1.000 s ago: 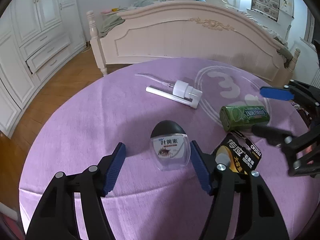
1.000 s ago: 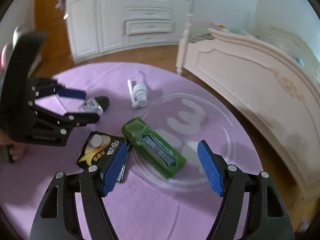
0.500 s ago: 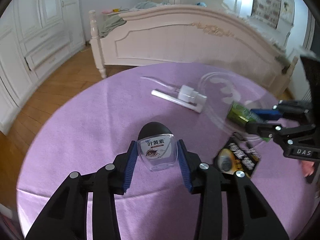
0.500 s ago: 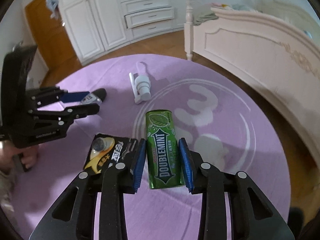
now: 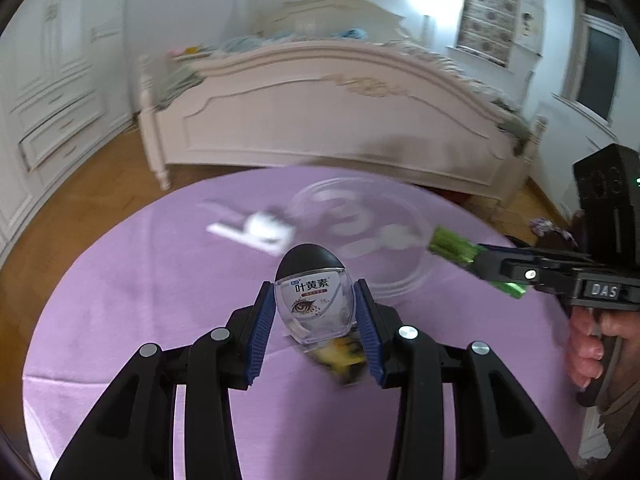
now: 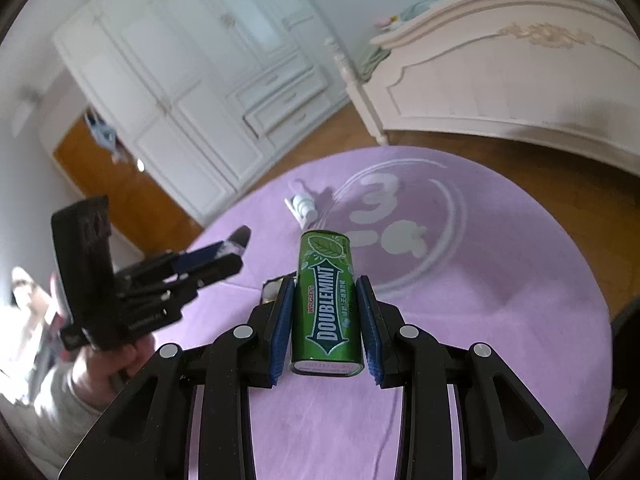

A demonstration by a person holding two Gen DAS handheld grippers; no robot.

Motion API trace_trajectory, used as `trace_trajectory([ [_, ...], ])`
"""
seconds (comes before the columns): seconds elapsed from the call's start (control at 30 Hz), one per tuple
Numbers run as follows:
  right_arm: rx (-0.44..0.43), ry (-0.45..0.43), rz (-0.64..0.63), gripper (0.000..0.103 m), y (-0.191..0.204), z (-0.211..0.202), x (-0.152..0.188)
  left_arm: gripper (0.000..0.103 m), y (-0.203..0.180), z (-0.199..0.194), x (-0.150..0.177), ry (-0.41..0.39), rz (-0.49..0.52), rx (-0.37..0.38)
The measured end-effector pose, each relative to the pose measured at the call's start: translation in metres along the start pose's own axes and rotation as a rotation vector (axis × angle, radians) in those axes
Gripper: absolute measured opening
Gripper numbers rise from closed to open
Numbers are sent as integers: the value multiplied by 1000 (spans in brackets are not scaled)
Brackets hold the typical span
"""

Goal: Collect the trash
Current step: 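Carry the eye-drop bottle and gum tin over the black bin with both tools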

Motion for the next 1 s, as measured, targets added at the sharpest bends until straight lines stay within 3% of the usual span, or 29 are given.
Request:
trace_trajectory([
  [0.17,-1,-73,91,32,-31,-40,11,40,-54,3,-13,-8,66,75],
  [0.53,61,-225,338,32,-142,-125,54,40,-171,38,-27,35,221,206],
  [0.8,114,-288,496,32,-212,-160,98,40,-250,63,-31,84,323,299],
  [1.0,132,-307,562,32,-239,-168,123,40,-294,80,-25,131,373,352],
])
Point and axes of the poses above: each gripper's, at about its wrist camera, not at the fingertips, and z roughly the way its jaws point, y to its left, x to its underside, the point moved 10 cm from there along z, roughly the way its jaws point, and after that the axes turned 11 degrees about y, right-handed, at the moved point
